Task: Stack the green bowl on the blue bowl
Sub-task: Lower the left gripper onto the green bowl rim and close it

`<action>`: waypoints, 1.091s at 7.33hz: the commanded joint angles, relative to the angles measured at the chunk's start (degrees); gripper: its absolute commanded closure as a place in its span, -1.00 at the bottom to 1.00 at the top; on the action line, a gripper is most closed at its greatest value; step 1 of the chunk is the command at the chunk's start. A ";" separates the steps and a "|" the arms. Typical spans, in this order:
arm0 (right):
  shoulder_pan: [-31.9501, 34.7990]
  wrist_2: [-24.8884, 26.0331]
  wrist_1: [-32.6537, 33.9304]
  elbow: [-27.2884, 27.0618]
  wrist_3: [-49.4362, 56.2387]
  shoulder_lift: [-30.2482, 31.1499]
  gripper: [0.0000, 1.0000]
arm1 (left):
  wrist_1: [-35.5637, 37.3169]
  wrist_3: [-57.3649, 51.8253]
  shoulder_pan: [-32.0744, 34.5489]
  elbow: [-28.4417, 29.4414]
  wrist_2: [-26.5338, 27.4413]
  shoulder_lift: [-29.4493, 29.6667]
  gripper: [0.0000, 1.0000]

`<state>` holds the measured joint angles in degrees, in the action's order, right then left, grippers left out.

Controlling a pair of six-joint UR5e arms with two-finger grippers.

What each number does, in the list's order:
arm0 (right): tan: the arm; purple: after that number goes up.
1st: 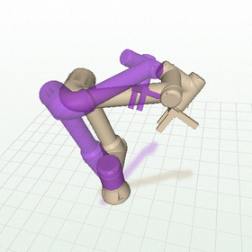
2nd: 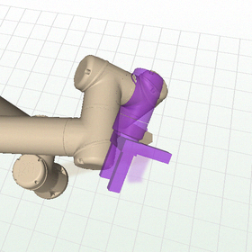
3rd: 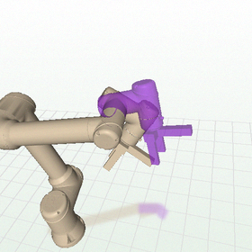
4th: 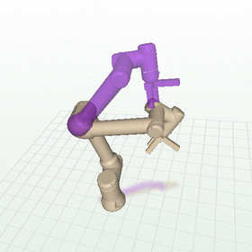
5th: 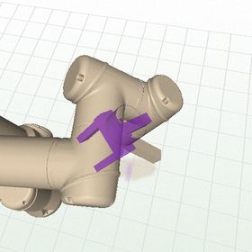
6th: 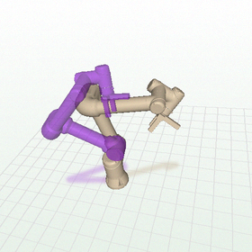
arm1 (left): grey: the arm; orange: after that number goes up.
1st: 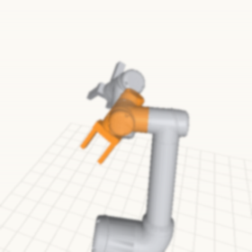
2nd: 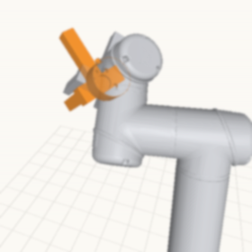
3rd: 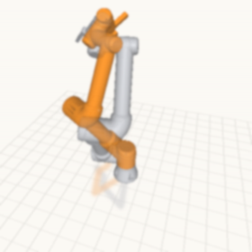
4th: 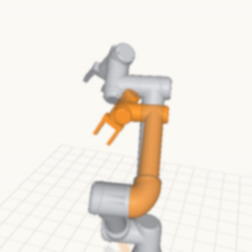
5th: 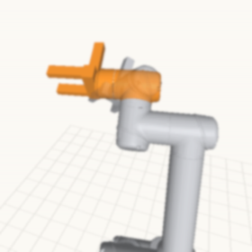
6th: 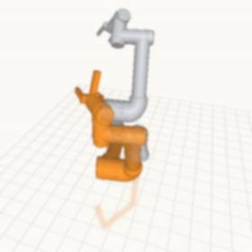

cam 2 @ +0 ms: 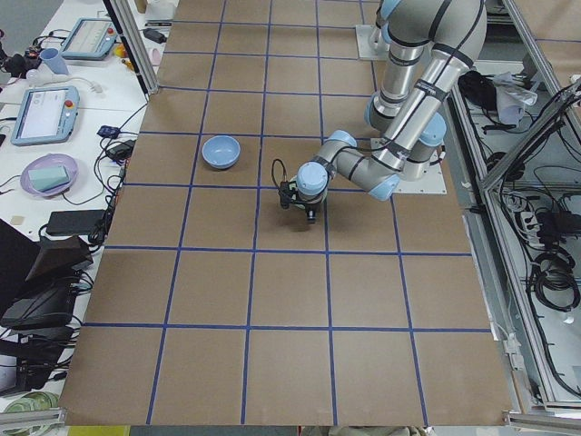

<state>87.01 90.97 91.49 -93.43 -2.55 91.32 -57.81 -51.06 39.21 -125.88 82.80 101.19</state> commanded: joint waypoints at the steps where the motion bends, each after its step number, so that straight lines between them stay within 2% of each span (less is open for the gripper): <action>1: 0.00 0.00 0.00 0.00 0.00 0.00 -1.00 | 3.92 -0.09 0.16 -1.82 0.25 -0.02 -0.87; 2: 0.00 0.00 0.00 0.00 0.00 0.00 -1.00 | 4.02 -0.09 0.16 -1.82 0.25 -0.11 -0.86; 3: 0.00 0.00 0.00 0.00 0.00 0.00 -1.00 | 4.03 0.08 0.34 -1.82 0.17 -0.03 -0.68; 4: 0.00 -0.09 0.00 0.00 0.00 0.00 -1.00 | 4.03 0.09 0.69 -1.91 0.17 0.06 -0.22; 5: 0.00 0.00 0.00 0.00 0.00 0.00 -1.00 | 4.03 0.09 0.69 -1.65 0.17 0.15 -0.12; 6: 0.00 -0.09 0.00 0.00 0.00 0.00 -1.00 | 4.03 0.00 0.69 -1.65 0.17 0.15 0.17; 7: 0.00 0.00 0.00 0.00 0.00 0.00 -1.00 | 4.11 -0.18 0.69 -1.65 0.17 0.06 0.33; 8: 0.00 0.00 0.00 0.00 0.00 0.00 -1.00 | 4.11 -0.35 0.69 -1.65 0.25 0.06 0.60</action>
<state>87.01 90.94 91.49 -93.43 -2.55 91.32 -53.73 -51.22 39.90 -127.54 82.99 101.28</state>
